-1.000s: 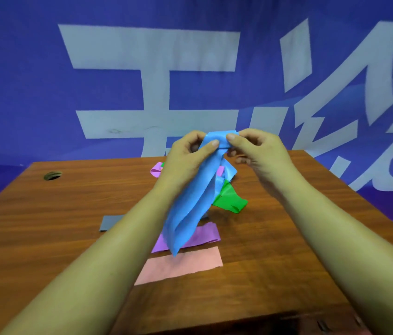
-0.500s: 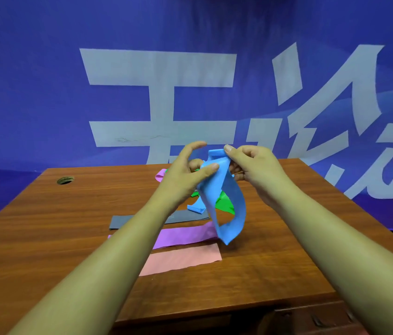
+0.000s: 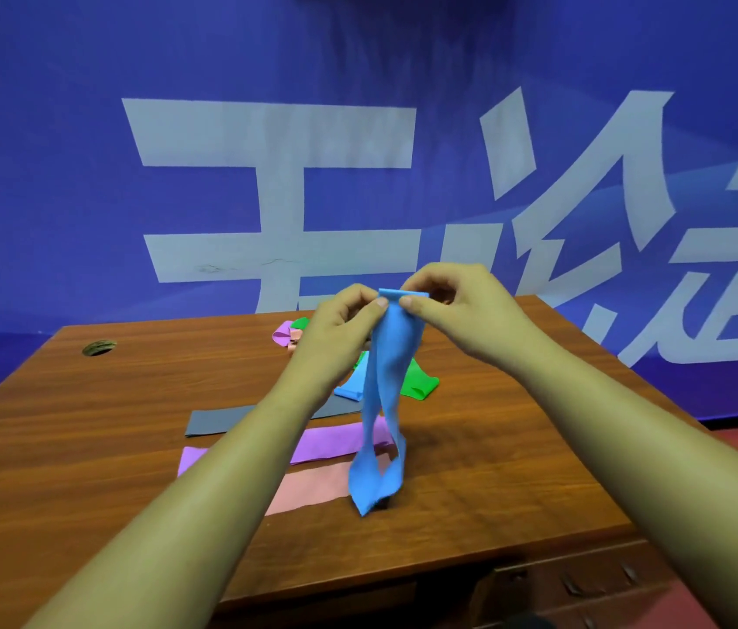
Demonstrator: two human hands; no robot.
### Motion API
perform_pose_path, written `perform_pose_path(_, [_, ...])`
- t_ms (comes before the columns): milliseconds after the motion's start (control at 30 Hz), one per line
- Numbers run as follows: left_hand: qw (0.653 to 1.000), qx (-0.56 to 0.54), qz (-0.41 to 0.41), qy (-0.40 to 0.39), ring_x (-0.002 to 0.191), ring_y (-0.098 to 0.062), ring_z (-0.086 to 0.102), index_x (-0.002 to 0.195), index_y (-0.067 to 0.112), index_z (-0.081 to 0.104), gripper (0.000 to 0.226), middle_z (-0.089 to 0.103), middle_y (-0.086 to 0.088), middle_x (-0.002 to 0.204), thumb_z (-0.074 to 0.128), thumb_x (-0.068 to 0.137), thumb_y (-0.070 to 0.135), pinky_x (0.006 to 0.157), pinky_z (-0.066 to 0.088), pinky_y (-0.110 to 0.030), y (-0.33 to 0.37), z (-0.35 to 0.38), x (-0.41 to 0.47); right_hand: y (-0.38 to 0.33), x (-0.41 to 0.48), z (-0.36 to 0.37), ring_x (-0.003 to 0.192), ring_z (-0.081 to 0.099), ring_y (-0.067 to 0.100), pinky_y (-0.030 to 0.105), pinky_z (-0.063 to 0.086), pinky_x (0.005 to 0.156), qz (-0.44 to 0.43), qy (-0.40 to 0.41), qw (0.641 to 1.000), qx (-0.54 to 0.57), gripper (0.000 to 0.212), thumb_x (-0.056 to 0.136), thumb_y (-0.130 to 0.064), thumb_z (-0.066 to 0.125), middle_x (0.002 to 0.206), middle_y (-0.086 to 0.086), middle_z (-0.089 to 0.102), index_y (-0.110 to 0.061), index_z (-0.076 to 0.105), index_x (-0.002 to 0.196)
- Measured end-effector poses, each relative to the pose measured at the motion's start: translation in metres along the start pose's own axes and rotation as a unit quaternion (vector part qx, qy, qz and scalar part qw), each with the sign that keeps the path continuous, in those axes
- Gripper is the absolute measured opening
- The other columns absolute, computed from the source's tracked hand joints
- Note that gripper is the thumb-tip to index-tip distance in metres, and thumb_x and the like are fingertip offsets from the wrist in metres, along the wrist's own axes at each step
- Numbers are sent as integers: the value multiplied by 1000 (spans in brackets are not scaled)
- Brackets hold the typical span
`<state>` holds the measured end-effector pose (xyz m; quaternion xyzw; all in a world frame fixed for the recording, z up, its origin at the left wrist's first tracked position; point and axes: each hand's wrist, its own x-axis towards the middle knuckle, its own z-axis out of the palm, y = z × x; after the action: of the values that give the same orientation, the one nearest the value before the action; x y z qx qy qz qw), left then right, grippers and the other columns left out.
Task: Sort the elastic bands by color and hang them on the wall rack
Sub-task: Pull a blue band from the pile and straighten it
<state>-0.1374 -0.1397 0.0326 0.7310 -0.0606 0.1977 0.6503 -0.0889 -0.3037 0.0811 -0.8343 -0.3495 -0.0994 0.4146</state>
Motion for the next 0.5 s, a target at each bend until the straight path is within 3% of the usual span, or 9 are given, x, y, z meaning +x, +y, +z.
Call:
perform_pose_path(100, [997,-34,-57,-40,75,-12,61,90,26,63,11,64,3,80,63,88,37,65,48,-23,-9,9,-2,-6,7,-7,69,59,15,36,53,63,50,-1,997,52,6,88,-16,66,78,10,69,-12,71,86])
perform_pose_path(167, [994,-16,-84,-74,83,-12,66,107,17,67,19,71,-1,94,66,91,28,70,50,-22,-15,17,-7,-7,12,-15,71,58,16,30,52,61,97,37,986,132,8,88,-9,64,80,10,65,-3,69,89])
perform_pose_path(233, [991,-23,-103,-77,82,-14,66,111,5,68,24,73,-9,99,63,94,21,72,51,-26,-20,25,-10,-3,17,-23,73,57,19,32,52,64,149,56,969,188,9,87,-6,64,83,11,62,0,68,92])
perform_pose_path(300, [989,-53,-118,-71,77,-14,69,110,3,68,24,74,-12,99,61,94,19,66,53,-24,-20,33,-13,6,18,-29,64,56,17,31,51,63,188,23,965,180,12,86,-11,67,81,9,62,-2,69,94])
perform_pose_path(367, [989,-40,-118,-75,77,-10,69,108,10,71,20,75,-4,94,62,94,21,66,52,-23,-21,40,-12,17,17,-32,56,55,14,30,49,59,207,-24,968,142,12,86,-14,70,80,10,63,-3,70,93])
perform_pose_path(500, [975,-32,-175,-132,84,-17,69,107,12,71,22,75,-3,97,67,90,26,76,55,-30,-29,53,-12,33,17,-45,79,64,22,38,56,71,208,19,969,132,4,87,-11,67,87,12,67,-8,66,84])
